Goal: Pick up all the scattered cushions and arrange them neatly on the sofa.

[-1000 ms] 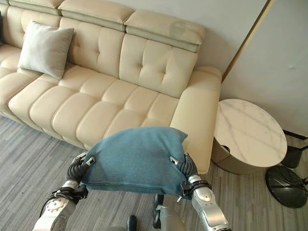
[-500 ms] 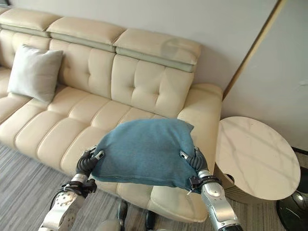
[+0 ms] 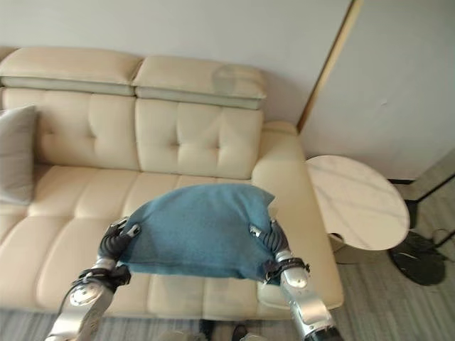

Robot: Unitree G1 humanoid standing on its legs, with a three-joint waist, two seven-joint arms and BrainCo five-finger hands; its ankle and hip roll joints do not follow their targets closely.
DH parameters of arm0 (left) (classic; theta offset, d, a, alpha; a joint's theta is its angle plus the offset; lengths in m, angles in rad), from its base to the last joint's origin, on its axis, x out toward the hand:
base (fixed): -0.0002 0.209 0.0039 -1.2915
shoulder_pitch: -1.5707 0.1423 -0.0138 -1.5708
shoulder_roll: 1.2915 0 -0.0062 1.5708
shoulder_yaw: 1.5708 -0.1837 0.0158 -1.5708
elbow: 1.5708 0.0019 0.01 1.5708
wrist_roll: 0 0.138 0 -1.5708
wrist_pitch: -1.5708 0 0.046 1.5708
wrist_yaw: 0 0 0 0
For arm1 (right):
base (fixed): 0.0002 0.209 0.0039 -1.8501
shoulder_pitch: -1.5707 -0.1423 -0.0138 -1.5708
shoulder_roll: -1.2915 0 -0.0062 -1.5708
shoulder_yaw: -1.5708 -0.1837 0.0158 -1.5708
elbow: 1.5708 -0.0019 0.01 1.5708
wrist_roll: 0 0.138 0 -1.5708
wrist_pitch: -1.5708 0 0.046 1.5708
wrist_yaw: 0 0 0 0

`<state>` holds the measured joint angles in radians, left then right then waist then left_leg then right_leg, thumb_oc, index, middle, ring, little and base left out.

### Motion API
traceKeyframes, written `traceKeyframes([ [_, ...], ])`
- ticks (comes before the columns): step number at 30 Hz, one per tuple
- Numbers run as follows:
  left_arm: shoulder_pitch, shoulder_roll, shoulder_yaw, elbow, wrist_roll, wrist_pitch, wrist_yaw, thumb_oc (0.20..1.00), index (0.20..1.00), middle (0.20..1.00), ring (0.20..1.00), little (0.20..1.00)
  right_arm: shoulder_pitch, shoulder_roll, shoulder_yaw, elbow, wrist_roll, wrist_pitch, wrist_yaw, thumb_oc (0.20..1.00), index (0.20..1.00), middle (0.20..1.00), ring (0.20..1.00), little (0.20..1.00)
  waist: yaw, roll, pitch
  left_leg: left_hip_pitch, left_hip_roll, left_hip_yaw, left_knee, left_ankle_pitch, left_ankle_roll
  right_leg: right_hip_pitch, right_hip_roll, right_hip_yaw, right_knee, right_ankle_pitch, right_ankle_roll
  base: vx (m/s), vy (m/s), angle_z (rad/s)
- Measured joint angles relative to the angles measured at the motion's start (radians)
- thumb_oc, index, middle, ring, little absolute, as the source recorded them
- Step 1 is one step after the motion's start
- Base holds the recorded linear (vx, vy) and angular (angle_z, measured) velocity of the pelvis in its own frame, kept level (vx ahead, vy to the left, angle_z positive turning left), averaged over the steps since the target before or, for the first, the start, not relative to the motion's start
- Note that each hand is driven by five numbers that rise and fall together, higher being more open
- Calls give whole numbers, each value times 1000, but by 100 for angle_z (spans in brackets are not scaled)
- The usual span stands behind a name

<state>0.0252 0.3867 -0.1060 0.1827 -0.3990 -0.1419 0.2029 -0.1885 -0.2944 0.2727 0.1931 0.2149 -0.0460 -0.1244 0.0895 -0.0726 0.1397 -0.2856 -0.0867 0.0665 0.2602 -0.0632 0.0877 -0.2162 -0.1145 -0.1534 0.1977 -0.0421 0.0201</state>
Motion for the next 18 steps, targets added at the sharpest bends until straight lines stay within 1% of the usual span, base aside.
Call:
traceKeyframes([
  [1, -57, 13, -12, 33, 24, 0, 37, 200, 200, 200, 200, 200, -100, 5, 27, -1, -1, 0, -29, 200, 200, 200, 200, 200, -15, 59, 16, 20, 42, -41, -75, 43, -71, -13, 19, -14, 9, 27, 42, -242, -9, 9],
  [2, -163, 20, -24, 46, 27, -8, 87, 200, 200, 200, 200, 200, -238, 16, 28, 1, -1, -9, -74, 200, 200, 200, 200, 200, -12, 80, 26, -7, 27, -50, -165, 123, -74, -66, 5, -6, -22, 30, 66, -207, -10, 54],
  [3, -211, 28, -19, 47, 27, -14, 111, 200, 200, 200, 200, 200, -314, 20, 30, 13, -2, -17, -88, 200, 200, 200, 200, 200, -3, 91, 38, -36, 27, -51, -178, 157, -65, -88, 7, -9, -48, 60, 73, -224, 4, 30],
  [4, -271, 33, -17, 69, 27, -20, 139, 200, 200, 200, 200, 200, -391, 25, 35, 57, -5, -19, -104, 200, 200, 200, 200, 200, 5, 98, 43, -67, 28, -53, -179, 167, -69, -115, 10, -11, -54, 74, 68, -192, -1, 5],
  [5, -368, 43, -22, 107, 27, -25, 176, 200, 200, 200, 200, 200, -492, 28, 37, 128, -10, -20, -135, 200, 200, 200, 200, 200, 11, 97, 46, -104, 31, -54, -180, 173, -74, -150, 14, -12, -58, 85, 66, -173, -6, 2],
  [6, -530, 78, -60, 194, 28, -32, 220, 200, 200, 200, 200, 200, -643, 18, 40, 231, -10, -21, -172, 200, 200, 200, 200, 200, 11, 92, 51, -155, 35, -56, -178, 183, -83, -204, 18, -10, -48, 92, 73, -136, -19, 0],
  [7, -654, 110, -97, 255, 28, -33, 240, 200, 200, 200, 200, 200, -750, 13, 38, 296, -9, -20, -195, 200, 200, 200, 200, 200, 11, 87, 55, -190, 38, -58, -179, 189, -90, -242, 20, -11, -41, 99, 70, -84, -23, 1],
  [8, -791, 149, -161, 337, 28, -33, 258, 200, 200, 200, 200, 200, -840, -9, 38, 350, -9, -21, -222, 200, 200, 200, 200, 200, 9, 82, 58, -219, 39, -58, -180, 197, -102, -271, 20, -12, -42, 108, 66, -83, -31, -1],
  [9, -921, 175, -235, 435, 28, -36, 277, 200, 200, 200, 200, 200, -920, -24, 45, 421, -9, -22, -250, 200, 200, 200, 200, 200, 7, 79, 60, -235, 40, -58, -179, 199, -104, -288, 21, -12, -44, 112, 63, -44, -32, -3],
  [10, -1059, 211, -323, 531, 30, -36, 281, 200, 200, 200, 200, 200, -1001, -54, 71, 491, -9, -22, -281, 200, 200, 200, 200, 200, -3, 71, 67, -240, 41, -54, -184, 205, -104, -296, 22, -11, -46, 115, 65, -46, -22, -1],
  [11, -1217, 229, -406, 635, 32, -45, 291, 200, 200, 200, 200, 200, -1078, -91, 100, 556, -9, -22, -311, 200, 200, 200, 200, 200, -10, 64, 77, -245, 41, -59, -186, 213, -95, -298, 24, -12, -49, 115, 65, 0, 0, 0],
  [12, -1289, 239, -444, 663, 35, -46, 289, 200, 200, 200, 200, 200, -1120, -106, 117, 584, -9, -22, -320, 200, 200, 200, 200, 200, -21, 61, 79, -249, 41, -58, -192, 215, -92, -302, 24, -12, -54, 115, 65, 0, 0, 0],
  [13, -1379, 250, -444, 682, 35, -63, 291, 200, 200, 200, 200, 200, -1164, -134, 117, 589, -10, -23, -360, 200, 200, 200, 200, 200, -43, 61, 79, -249, 40, -57, -219, 220, -91, -300, 27, -11, -86, 130, 53, 0, 0, 0],
  [14, -1413, 250, -447, 701, 35, -68, 292, 200, 200, 200, 200, 200, -1179, -138, 122, 589, -10, -23, -371, 200, 200, 200, 200, 200, -50, 60, 80, -254, 40, -59, -225, 224, -95, -302, 29, -11, -97, 136, 46, 0, 0, 0],
  [15, -1448, 252, -466, 732, 36, -73, 298, 583, 583, 583, 583, 583, -1193, -141, 138, 591, -10, -24, -387, 727, 727, 727, 727, 727, -56, 61, 82, -262, 40, -59, -226, 224, -95, -305, 34, -10, -106, 137, 45, -16, -41, -2],
  [16, -1455, 259, -460, 730, 37, -75, 307, 1000, 1000, 1000, 1000, 1000, -1199, -137, 141, 595, -9, -36, -399, 1000, 1000, 1000, 1000, 1000, -58, 61, 82, -270, 41, -60, -228, 224, -95, -311, 35, -9, -112, 138, 44, -10, -30, -7],
  [18, -1451, 275, -460, 732, 69, -88, 324, 1000, 1000, 1000, 1000, 1000, -1210, -145, 161, 642, -8, -64, -409, 1000, 1000, 1000, 1000, 1000, -57, 62, 83, -293, 44, -65, -227, 225, -95, -333, 39, -11, -116, 139, 43, -7, -19, -3],
])
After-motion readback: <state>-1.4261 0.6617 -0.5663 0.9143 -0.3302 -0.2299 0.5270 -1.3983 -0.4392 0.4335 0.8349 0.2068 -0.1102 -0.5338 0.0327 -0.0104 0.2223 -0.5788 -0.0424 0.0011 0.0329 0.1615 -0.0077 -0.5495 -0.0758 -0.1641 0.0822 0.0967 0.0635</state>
